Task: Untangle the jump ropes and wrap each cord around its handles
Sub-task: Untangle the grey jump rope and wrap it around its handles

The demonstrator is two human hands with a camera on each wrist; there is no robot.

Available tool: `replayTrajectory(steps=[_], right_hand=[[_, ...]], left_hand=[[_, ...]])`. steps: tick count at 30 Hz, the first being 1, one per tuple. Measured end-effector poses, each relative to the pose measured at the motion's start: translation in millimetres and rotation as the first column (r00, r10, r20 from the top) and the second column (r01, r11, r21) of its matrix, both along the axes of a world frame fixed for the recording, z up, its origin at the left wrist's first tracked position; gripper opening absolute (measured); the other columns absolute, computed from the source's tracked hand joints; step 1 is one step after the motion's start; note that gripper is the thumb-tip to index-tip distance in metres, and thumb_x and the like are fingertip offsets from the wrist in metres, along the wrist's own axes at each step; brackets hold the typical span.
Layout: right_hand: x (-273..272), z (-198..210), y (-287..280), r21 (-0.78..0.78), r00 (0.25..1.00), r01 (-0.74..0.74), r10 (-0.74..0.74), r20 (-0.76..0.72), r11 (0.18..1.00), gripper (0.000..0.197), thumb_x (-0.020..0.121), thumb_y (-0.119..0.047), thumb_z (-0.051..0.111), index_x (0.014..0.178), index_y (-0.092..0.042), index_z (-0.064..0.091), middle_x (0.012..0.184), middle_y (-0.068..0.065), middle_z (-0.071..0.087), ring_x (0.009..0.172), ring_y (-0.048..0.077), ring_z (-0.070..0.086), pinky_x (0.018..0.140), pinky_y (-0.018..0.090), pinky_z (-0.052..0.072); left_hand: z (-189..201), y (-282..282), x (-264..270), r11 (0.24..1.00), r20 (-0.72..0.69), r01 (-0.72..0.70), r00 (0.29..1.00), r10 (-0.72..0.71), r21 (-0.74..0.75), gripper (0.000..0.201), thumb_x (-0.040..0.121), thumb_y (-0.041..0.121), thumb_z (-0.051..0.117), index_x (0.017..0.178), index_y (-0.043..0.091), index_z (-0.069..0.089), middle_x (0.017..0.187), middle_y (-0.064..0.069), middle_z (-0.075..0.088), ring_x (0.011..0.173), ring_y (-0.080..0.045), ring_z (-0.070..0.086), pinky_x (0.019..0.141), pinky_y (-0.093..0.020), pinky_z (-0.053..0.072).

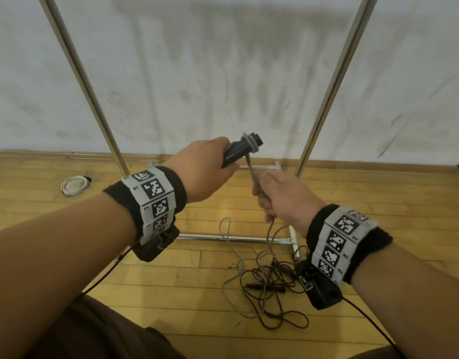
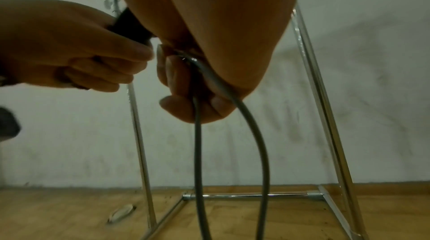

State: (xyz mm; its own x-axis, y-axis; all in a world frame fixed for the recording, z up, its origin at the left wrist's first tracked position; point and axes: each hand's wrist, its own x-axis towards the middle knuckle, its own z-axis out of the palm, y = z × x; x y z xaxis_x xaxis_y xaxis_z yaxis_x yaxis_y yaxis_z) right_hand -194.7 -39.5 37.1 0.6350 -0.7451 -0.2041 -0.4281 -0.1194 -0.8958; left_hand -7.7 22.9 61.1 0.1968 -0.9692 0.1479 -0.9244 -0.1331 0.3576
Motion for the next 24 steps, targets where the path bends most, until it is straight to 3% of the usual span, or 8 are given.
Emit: replayTrajectory(steps=[5, 8, 9, 13, 16, 18, 21, 24], right_hand=[[6, -2, 15, -0.245, 0.933, -0.257, 0.175, -0.313, 0.935, 0.036, 0.11, -0.039, 0.031, 0.112, -0.019, 0.061, 0.074, -0.004, 0.059, 0.065, 0.015, 0.055, 0.07, 0.038, 0.052], [9, 8, 24, -0.299, 0.828, -0.442, 0.256, -0.5, 0.846, 0.035, 0.11, -0.041, 0.033, 0.133, -0.027, 0.055, 0.109, -0.007, 0.065, 0.099, 0.018, 0.063, 0.089, 0.039, 0.052], [9, 13, 25, -0.316, 0.815, -0.466, 0.262, -0.517, 0.826, 0.035, 0.109, -0.039, 0.035, 0.134, -0.025, 0.056, 0.116, -0.007, 0.064, 0.106, 0.018, 0.061, 0.088, 0.035, 0.05], [4, 34, 16, -0.433, 0.815, -0.491, 0.222, -0.536, 0.756, 0.027, 0.109, -0.033, 0.039, 0.103, -0.021, 0.063, 0.078, -0.004, 0.057, 0.068, 0.013, 0.052, 0.058, 0.027, 0.033], [-2, 43, 7, -0.483, 0.828, -0.482, 0.2, -0.523, 0.731, 0.026, 0.107, -0.034, 0.046, 0.102, -0.022, 0.068, 0.078, -0.005, 0.06, 0.07, 0.013, 0.054, 0.059, 0.029, 0.038], [-4, 45, 3, -0.491, 0.846, -0.462, 0.201, -0.494, 0.738, 0.026, 0.105, -0.035, 0.05, 0.099, -0.022, 0.071, 0.083, -0.005, 0.066, 0.078, 0.013, 0.059, 0.068, 0.03, 0.046], [-7, 42, -5, -0.492, 0.862, -0.437, 0.194, -0.468, 0.753, 0.025, 0.103, -0.036, 0.052, 0.098, -0.022, 0.072, 0.088, -0.005, 0.068, 0.084, 0.011, 0.061, 0.073, 0.023, 0.045], [-13, 38, -15, -0.49, 0.892, -0.374, 0.161, -0.423, 0.787, 0.023, 0.102, -0.039, 0.056, 0.097, -0.023, 0.072, 0.088, -0.009, 0.068, 0.085, 0.006, 0.061, 0.072, 0.019, 0.044]], left_hand=[[-18, -8, 27, 0.981, 0.049, -0.138, 0.99, 0.132, 0.139, 0.024, 0.106, 0.035, 0.057, 0.087, 0.029, 0.044, 0.081, 0.004, 0.056, 0.067, -0.01, 0.052, 0.053, -0.028, 0.032], [-28, -7, 33, 0.957, 0.147, -0.165, 0.98, 0.133, 0.237, 0.012, 0.107, 0.032, 0.055, 0.101, 0.023, 0.05, 0.081, 0.005, 0.054, 0.067, -0.01, 0.051, 0.052, -0.028, 0.032], [-31, -5, 33, 0.949, 0.183, -0.166, 0.976, 0.119, 0.268, 0.01, 0.107, 0.03, 0.055, 0.103, 0.022, 0.051, 0.081, 0.006, 0.054, 0.067, -0.009, 0.051, 0.052, -0.027, 0.032], [-40, 3, 20, 0.922, 0.273, -0.135, 0.961, 0.034, 0.364, 0.008, 0.106, 0.023, 0.053, 0.103, 0.026, 0.047, 0.08, 0.005, 0.057, 0.065, -0.011, 0.053, 0.052, -0.027, 0.032], [-41, 10, 4, 0.894, 0.312, -0.071, 0.947, -0.079, 0.442, 0.016, 0.105, 0.017, 0.054, 0.105, 0.027, 0.04, 0.081, 0.003, 0.056, 0.064, -0.013, 0.053, 0.051, -0.027, 0.033], [-41, 13, -8, 0.862, 0.321, -0.029, 0.934, -0.157, 0.506, 0.016, 0.106, 0.016, 0.053, 0.113, 0.027, 0.043, 0.081, 0.004, 0.052, 0.063, -0.012, 0.05, 0.05, -0.026, 0.032], [-41, 16, -22, 0.823, 0.311, 0.038, 0.915, -0.257, 0.567, 0.027, 0.107, 0.017, 0.055, 0.131, 0.022, 0.047, 0.081, 0.005, 0.049, 0.063, -0.011, 0.047, 0.051, -0.025, 0.03], [-36, 20, -27, 0.826, 0.289, 0.125, 0.899, -0.328, 0.549, 0.025, 0.107, 0.02, 0.055, 0.13, 0.025, 0.046, 0.08, 0.006, 0.051, 0.063, -0.011, 0.048, 0.051, -0.026, 0.031]])
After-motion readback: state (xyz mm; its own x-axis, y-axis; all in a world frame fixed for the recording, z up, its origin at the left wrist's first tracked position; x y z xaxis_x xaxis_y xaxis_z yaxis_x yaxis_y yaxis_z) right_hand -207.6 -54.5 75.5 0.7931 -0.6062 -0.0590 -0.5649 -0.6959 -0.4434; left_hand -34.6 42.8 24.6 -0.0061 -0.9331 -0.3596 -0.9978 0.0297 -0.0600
